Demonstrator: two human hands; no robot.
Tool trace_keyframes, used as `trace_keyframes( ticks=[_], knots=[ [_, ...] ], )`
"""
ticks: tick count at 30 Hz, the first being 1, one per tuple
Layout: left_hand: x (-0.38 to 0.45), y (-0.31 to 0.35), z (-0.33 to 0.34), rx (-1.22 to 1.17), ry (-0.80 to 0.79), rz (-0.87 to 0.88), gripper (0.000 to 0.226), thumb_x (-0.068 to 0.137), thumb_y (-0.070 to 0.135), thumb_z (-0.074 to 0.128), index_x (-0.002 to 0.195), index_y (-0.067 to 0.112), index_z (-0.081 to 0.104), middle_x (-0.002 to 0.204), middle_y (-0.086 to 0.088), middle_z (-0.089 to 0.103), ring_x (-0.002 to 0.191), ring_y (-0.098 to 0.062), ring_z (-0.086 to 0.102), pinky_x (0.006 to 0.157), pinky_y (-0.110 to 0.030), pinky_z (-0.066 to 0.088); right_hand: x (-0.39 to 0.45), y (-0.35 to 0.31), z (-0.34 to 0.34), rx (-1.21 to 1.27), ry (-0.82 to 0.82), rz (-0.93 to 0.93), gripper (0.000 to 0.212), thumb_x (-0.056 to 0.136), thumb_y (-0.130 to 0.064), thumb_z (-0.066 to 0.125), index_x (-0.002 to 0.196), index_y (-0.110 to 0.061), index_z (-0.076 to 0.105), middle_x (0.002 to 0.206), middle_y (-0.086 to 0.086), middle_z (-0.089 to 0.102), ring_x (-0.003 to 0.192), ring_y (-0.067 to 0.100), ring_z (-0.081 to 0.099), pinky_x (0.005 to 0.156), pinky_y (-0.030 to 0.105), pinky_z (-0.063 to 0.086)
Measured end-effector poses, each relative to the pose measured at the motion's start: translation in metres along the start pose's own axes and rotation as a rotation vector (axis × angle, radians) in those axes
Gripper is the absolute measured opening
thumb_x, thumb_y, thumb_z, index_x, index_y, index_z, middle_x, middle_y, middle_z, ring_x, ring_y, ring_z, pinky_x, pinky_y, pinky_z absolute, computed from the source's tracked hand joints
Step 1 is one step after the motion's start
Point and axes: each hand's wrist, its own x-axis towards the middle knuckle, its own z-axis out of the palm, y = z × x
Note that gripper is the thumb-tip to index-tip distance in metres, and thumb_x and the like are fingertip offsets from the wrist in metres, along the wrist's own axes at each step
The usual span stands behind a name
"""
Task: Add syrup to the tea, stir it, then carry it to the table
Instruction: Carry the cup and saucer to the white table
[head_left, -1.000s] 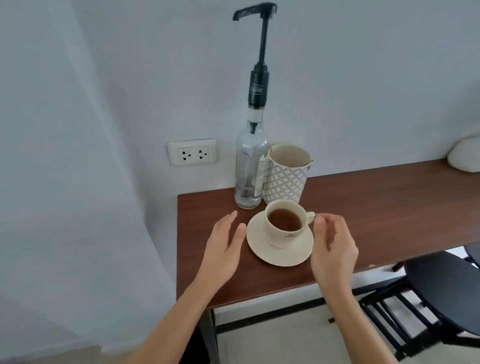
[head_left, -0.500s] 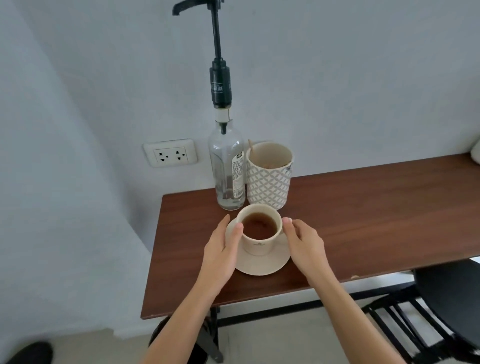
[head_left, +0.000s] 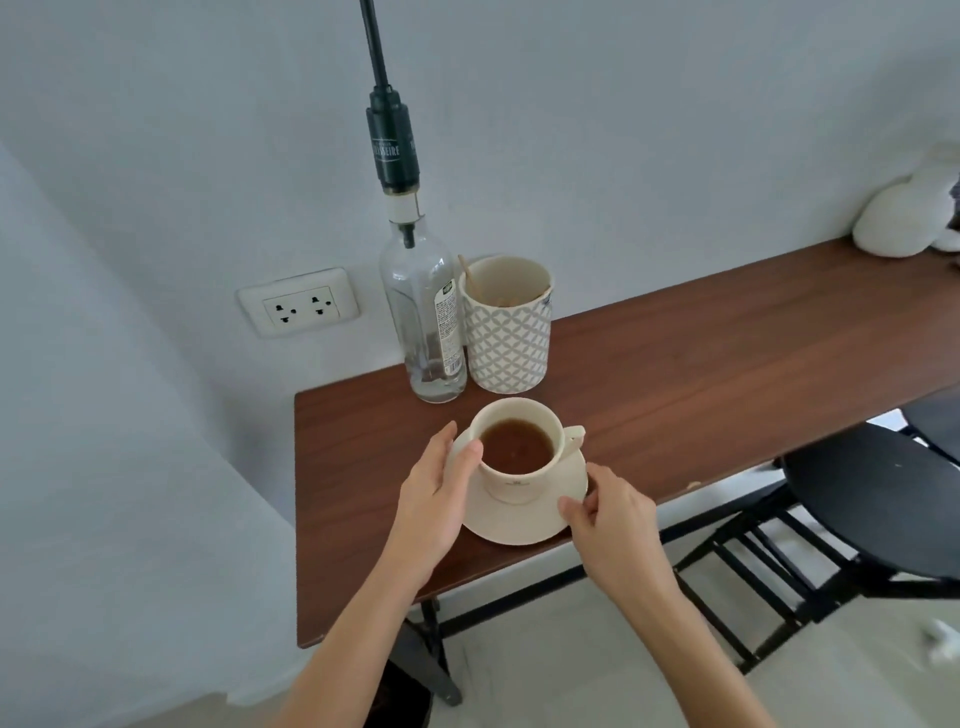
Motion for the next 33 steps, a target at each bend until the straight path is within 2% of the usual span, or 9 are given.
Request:
trace_keyframes(
  ticks=[4,6,8,13,18,23,26,29,33],
  knots=[
    [-0.004,0.001,-0.001,-0.016,-0.055,0.012,0.057,0.1,0.046,0.054,0.152,0.028,0.043,0.157,0.008,0.044,0.143,-0.008,0.04,0.115,-0.027,0.031,-0.015,0.002,0.004,0.112,-0.013,0.062,0.039,0.097,-0.022,0.058,0.135,-0.022,0.05,0.081,-0.013,0.056,0.073,0.002,0.053,0.056,0.01,0.037],
    [-0.006,0.001,-0.002,-0.016,-0.068,0.018,0.056,0.1,0.044,0.054,0.152,0.026,0.043,0.156,0.007,0.045,0.141,-0.006,0.041,0.11,-0.023,0.031,-0.021,0.004,0.006,0.279,-0.048,0.121,0.047,0.096,-0.019,0.058,0.14,-0.028,0.043,0.083,0.001,0.066,0.063,0.009,0.061,0.049,0.017,0.049],
    [-0.01,0.001,-0.001,-0.018,-0.079,0.022,0.055,0.1,0.042,0.054,0.152,0.025,0.044,0.155,0.008,0.046,0.135,-0.003,0.042,0.107,-0.022,0.03,-0.026,0.006,0.007,0.495,-0.098,0.184,0.052,0.098,-0.014,0.054,0.142,-0.033,0.035,0.084,0.016,0.073,0.058,0.021,0.07,0.05,0.027,0.057],
    [-0.026,0.002,0.005,-0.031,-0.07,-0.003,0.056,0.098,0.044,0.056,0.151,0.028,0.045,0.148,0.012,0.05,0.127,-0.001,0.046,0.099,-0.02,0.033,-0.03,0.023,0.004,0.859,-0.199,0.26,0.056,0.099,0.0,0.05,0.134,-0.042,0.037,0.113,0.021,0.068,0.086,0.035,0.076,0.071,0.042,0.063],
    [-0.052,0.005,0.021,-0.113,-0.004,-0.074,0.059,0.095,0.042,0.063,0.15,0.029,0.046,0.141,0.014,0.054,0.124,-0.001,0.051,0.088,-0.014,0.039,-0.032,0.049,-0.008,0.906,-0.258,0.243,0.056,0.098,0.004,0.05,0.136,-0.036,0.042,0.109,0.025,0.071,0.09,0.038,0.075,0.073,0.05,0.061],
    [-0.087,0.009,0.047,-0.211,0.134,-0.118,0.055,0.099,0.038,0.057,0.151,0.023,0.045,0.143,0.013,0.051,0.127,-0.001,0.048,0.104,-0.02,0.036,-0.03,0.072,-0.036,0.888,-0.362,0.188,0.055,0.098,0.006,0.048,0.137,-0.032,0.044,0.099,0.029,0.072,0.085,0.042,0.074,0.067,0.047,0.062],
    [-0.105,0.003,0.059,-0.229,0.214,-0.166,0.052,0.103,0.033,0.051,0.152,0.02,0.042,0.139,0.012,0.057,0.125,-0.006,0.053,0.113,-0.031,0.041,-0.028,0.081,-0.054,0.829,-0.431,0.143,0.056,0.099,0.005,0.048,0.139,-0.033,0.043,0.098,0.032,0.072,0.087,0.048,0.072,0.068,0.048,0.062],
    [-0.128,-0.004,0.072,-0.251,0.251,-0.184,0.041,0.104,0.021,0.053,0.145,0.021,0.053,0.118,0.014,0.07,0.11,-0.005,0.066,0.092,-0.024,0.052,-0.032,0.086,-0.069,0.78,-0.521,0.093,0.056,0.099,0.003,0.049,0.141,-0.033,0.041,0.097,0.038,0.069,0.085,0.052,0.071,0.072,0.052,0.061],
    [-0.171,-0.014,0.078,-0.305,0.327,-0.164,0.035,0.103,0.009,0.053,0.133,0.024,0.061,0.102,0.003,0.081,0.098,-0.013,0.075,0.07,-0.024,0.06,-0.049,0.082,-0.081,0.725,-0.658,0.032,0.053,0.099,0.004,0.049,0.136,-0.033,0.043,0.096,0.037,0.07,0.083,0.049,0.073,0.073,0.052,0.061]
  ],
)
